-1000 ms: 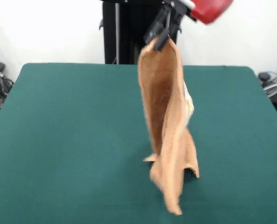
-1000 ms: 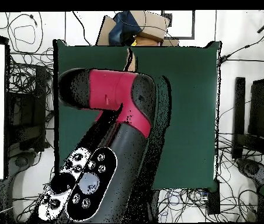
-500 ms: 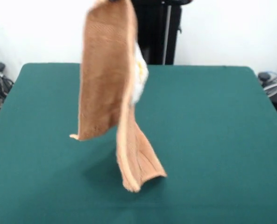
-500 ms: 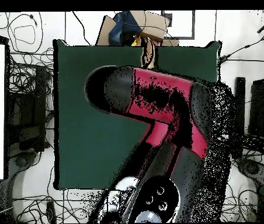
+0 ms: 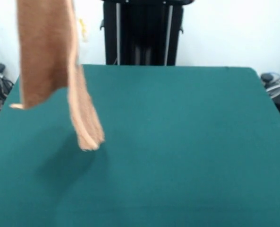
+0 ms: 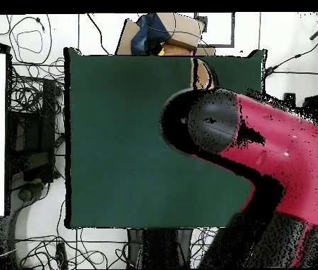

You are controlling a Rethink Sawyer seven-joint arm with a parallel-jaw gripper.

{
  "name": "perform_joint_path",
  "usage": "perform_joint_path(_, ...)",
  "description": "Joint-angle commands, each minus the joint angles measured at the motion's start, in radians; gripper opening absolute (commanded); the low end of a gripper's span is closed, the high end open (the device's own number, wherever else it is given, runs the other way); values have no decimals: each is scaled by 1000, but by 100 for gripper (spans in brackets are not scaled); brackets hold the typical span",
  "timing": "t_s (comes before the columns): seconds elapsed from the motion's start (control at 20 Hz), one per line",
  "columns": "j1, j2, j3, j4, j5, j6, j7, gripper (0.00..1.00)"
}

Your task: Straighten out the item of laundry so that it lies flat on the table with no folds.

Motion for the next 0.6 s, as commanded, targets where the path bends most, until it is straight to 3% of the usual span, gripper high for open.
perform_joint_path(0.05, -60, -59, 153, 175, -45, 71, -240, 0)
perform_joint_path(0.2, -83, -60, 179, 196, -42, 47, -254, 0)
perform_joint_path(0.6, -67, -76, 179, 251, -168, -194, -214, 0)
